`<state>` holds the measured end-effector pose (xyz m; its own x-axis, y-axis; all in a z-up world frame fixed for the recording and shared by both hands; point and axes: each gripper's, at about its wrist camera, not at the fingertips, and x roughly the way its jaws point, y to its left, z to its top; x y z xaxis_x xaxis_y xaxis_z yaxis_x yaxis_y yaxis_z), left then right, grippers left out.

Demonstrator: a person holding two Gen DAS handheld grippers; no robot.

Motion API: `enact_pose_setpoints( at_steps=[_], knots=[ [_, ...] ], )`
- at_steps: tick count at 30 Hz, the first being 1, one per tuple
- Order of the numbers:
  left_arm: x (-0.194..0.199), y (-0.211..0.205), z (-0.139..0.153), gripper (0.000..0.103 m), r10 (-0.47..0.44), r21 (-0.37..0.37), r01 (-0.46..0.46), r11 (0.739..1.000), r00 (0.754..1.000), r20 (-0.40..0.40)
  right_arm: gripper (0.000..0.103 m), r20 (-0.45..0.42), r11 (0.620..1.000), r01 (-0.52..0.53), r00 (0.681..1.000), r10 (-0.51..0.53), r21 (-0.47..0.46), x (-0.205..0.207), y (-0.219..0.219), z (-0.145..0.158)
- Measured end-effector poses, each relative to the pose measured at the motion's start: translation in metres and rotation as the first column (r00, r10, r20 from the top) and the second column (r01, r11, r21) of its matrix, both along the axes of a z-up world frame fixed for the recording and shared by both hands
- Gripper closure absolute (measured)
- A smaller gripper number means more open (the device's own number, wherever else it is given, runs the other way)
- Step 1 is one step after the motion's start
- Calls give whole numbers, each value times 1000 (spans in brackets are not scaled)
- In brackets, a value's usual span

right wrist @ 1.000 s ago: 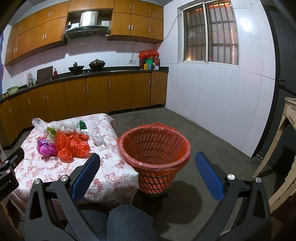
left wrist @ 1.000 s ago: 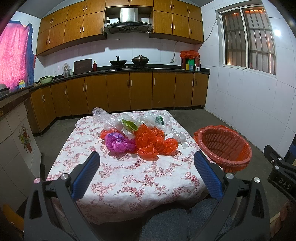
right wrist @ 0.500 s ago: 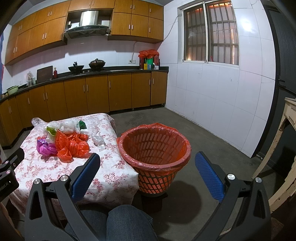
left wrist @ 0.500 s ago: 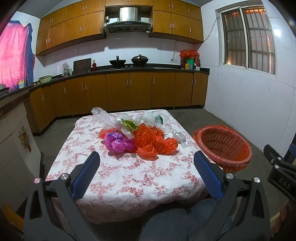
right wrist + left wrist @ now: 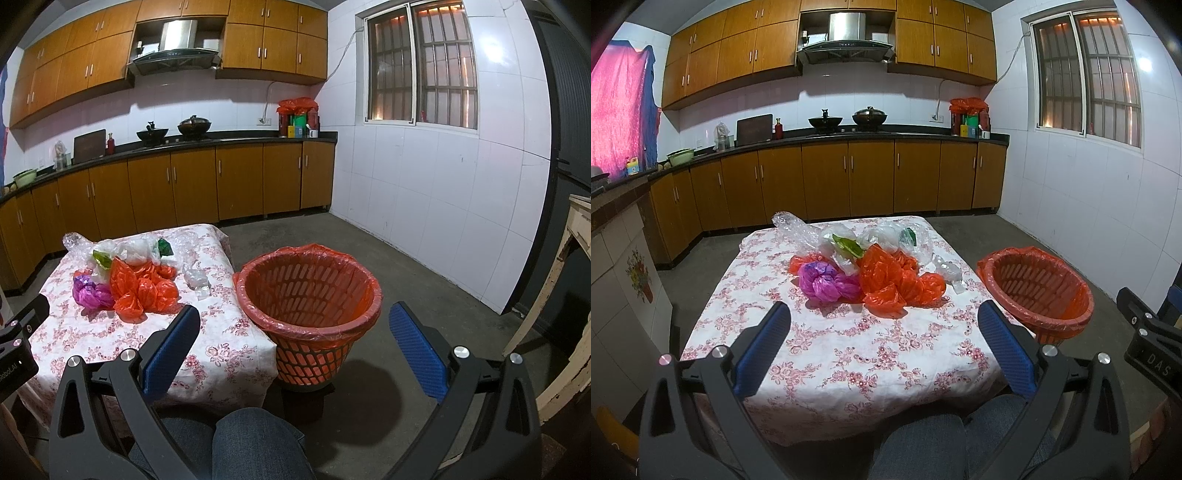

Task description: Collect trash

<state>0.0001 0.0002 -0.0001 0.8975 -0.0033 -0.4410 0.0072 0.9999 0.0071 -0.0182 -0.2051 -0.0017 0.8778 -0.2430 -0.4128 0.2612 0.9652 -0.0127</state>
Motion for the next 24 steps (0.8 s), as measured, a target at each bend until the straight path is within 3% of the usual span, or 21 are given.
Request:
enact_pose_setpoints(
  at_steps=[24],
  knots=[
    [0,0,0,4,0,-1,0,1000,1000,-4,2,-4,1000,1,1000,-1,1,-1,-1,2]
  ],
)
